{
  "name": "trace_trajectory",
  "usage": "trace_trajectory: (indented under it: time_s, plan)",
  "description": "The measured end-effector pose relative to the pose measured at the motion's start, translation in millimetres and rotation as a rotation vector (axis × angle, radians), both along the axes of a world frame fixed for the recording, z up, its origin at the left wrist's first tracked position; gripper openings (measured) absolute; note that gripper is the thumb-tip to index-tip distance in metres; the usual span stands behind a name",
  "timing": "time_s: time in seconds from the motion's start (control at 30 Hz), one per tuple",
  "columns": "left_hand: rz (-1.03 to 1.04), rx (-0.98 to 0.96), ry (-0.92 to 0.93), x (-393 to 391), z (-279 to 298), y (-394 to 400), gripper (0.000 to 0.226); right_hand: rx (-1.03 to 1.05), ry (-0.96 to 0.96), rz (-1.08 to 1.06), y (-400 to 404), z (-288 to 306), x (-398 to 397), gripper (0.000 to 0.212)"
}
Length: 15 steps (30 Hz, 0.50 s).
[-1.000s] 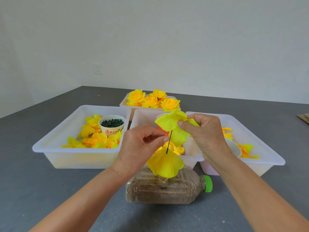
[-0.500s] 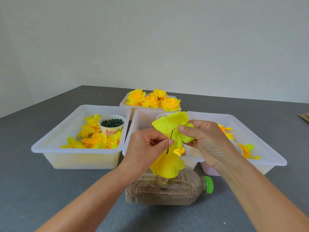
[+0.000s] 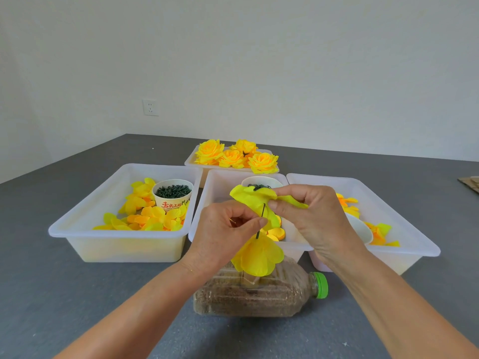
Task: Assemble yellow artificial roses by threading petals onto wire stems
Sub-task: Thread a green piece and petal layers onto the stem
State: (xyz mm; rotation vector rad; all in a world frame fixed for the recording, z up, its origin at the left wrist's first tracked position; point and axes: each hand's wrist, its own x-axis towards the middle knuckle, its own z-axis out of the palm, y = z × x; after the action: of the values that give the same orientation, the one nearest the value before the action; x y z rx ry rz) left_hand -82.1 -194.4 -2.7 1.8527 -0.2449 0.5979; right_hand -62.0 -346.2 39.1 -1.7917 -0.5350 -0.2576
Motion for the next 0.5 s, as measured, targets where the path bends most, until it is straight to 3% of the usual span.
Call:
trace_trajectory:
  time_s: [0.1, 0.17, 0.27, 0.3, 0.4, 0.5]
  plan:
    - [-0.018, -0.026, 0.009, 0.3, -0.2, 0.4, 0.004, -0.112, -0.136, -0.026, 1.9, -0.7, -4.1, 0.020]
    - [-0.042, -0.022, -0.015, -0.5, 0.6, 0.7, 0.016, -0.184, -0.243, -0.039, 1.5, -2.4, -6.1, 0.021]
    - [-0.029, -0.078, -0.022, -2.8, 3.6, 1.6, 0.007, -0.296, -0.492, -0.062, 0.4, -3.4, -7.5, 0.019]
    - [0.050, -0.068, -0.055, -3.7, 4.1, 3.2, 0.016, -0.341, -0.600, -0.087, 0.3, -3.7, -7.5, 0.018]
    - [0.305, 0.148, -0.285, -4.9, 6.4, 11.8, 0.030, -0.482, -0.867, -0.194, 1.1, -5.6, -7.5, 0.017]
    - [0.284, 0.364, -0.484, -5.5, 9.1, 18.3, 0.040, -0.557, -0.996, -0.267, 2.5, -8.3, -7.4, 0.016]
